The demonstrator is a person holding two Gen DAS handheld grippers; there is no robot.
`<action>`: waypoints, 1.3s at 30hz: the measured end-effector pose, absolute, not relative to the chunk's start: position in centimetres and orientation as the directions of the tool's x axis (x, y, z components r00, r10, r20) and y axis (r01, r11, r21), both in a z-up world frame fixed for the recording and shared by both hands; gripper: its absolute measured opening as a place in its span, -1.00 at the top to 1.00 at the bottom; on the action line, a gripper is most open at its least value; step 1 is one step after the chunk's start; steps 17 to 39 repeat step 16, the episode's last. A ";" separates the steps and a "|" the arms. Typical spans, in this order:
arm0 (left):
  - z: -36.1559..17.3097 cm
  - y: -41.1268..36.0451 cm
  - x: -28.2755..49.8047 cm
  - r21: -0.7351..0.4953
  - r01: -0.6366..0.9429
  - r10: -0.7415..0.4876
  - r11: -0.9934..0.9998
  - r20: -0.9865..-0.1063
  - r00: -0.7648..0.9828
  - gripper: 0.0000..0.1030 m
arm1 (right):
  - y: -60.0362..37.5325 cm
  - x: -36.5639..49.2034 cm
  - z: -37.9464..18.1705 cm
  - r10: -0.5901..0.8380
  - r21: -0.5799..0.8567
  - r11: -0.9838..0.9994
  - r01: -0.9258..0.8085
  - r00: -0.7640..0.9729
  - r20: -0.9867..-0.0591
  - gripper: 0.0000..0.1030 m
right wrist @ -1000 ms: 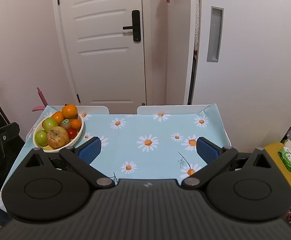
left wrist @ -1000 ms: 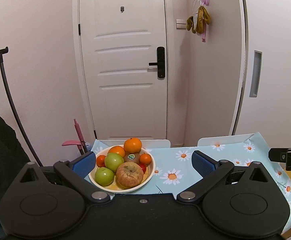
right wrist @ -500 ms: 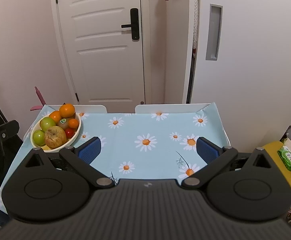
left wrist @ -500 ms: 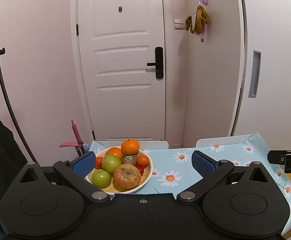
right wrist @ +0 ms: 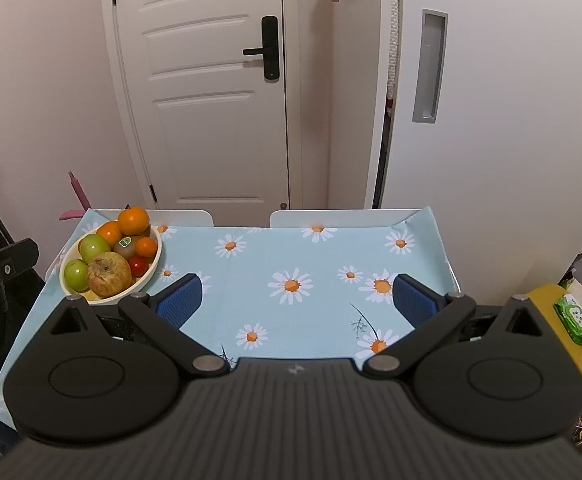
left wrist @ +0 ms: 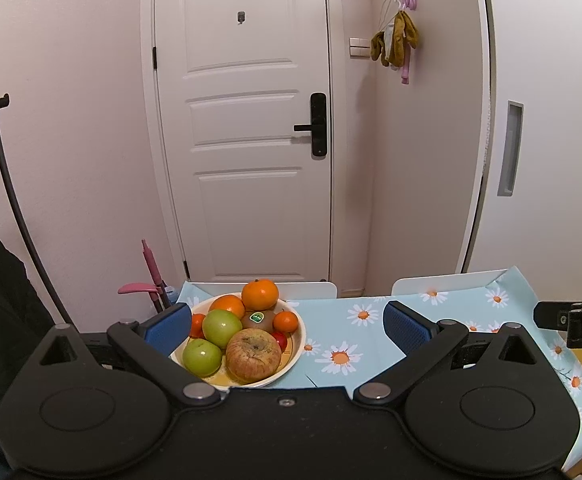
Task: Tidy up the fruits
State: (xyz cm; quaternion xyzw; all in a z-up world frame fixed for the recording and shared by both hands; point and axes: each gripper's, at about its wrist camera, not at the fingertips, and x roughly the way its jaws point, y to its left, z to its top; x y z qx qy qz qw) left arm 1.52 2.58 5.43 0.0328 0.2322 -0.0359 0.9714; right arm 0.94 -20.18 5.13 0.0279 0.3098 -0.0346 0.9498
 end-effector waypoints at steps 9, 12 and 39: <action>5.4 3.0 1.7 0.035 0.052 -0.031 0.998 -0.451 0.892 -1.00 | -20.0 1.0 5.1 -0.048 0.027 0.996 0.079 0.805 -0.591 -1.00; 5.3 3.2 1.9 0.024 0.051 -0.035 0.998 -0.453 0.891 -1.00 | -20.0 1.0 5.1 -0.049 0.027 0.996 0.080 0.805 -0.591 -1.00; 5.3 3.4 2.0 0.021 0.053 -0.038 0.998 -0.448 0.893 -1.00 | -20.0 1.0 5.2 -0.049 0.026 0.996 0.081 0.805 -0.591 -1.00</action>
